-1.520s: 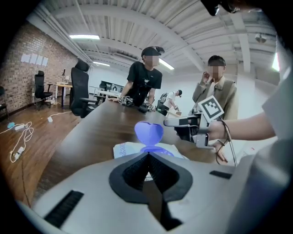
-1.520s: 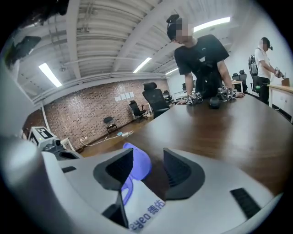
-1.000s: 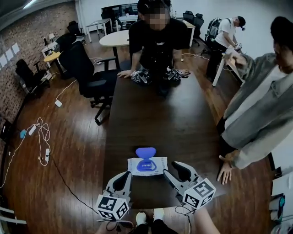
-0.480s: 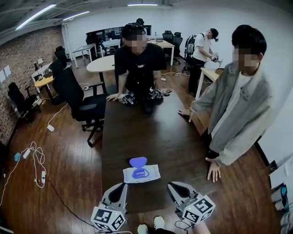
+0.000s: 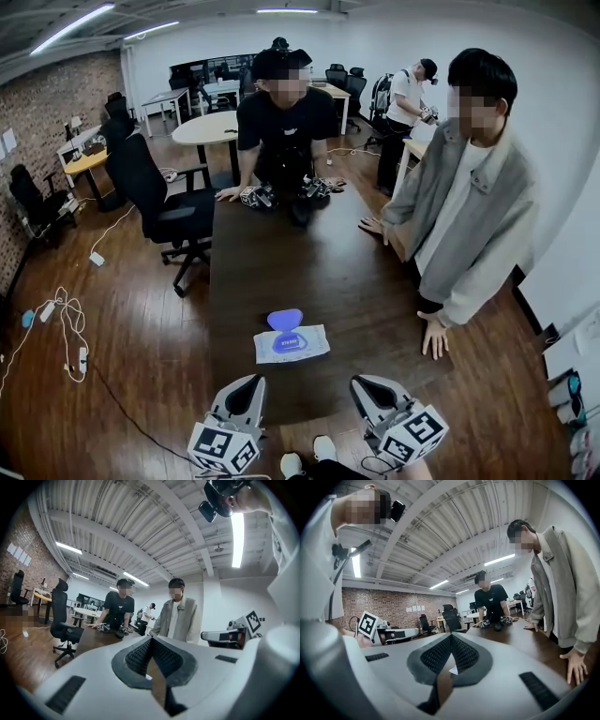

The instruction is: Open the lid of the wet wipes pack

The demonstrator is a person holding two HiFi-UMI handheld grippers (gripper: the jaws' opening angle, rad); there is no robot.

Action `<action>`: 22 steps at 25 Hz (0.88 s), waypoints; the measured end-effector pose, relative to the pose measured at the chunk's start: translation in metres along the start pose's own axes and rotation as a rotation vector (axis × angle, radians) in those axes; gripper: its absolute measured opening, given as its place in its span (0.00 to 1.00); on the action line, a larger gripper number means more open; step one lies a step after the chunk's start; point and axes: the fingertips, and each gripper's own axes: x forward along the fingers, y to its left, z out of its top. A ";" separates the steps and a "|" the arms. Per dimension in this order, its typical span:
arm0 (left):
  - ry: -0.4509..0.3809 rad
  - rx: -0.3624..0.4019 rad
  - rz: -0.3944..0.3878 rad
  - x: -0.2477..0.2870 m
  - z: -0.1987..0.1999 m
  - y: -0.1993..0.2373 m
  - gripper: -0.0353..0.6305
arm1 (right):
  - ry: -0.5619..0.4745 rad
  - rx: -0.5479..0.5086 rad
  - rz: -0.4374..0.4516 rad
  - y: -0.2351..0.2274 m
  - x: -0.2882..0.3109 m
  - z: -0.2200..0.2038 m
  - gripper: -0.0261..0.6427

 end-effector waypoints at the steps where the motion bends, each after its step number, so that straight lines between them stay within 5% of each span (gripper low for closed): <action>1: 0.001 -0.002 -0.006 -0.001 -0.001 -0.001 0.05 | 0.002 0.000 -0.003 0.002 -0.003 -0.001 0.05; 15: -0.022 0.011 -0.012 -0.032 0.001 -0.045 0.05 | -0.010 -0.042 0.031 0.030 -0.055 0.004 0.05; 22: -0.041 0.026 0.032 -0.068 -0.003 -0.111 0.05 | -0.013 -0.043 0.094 0.048 -0.124 -0.005 0.05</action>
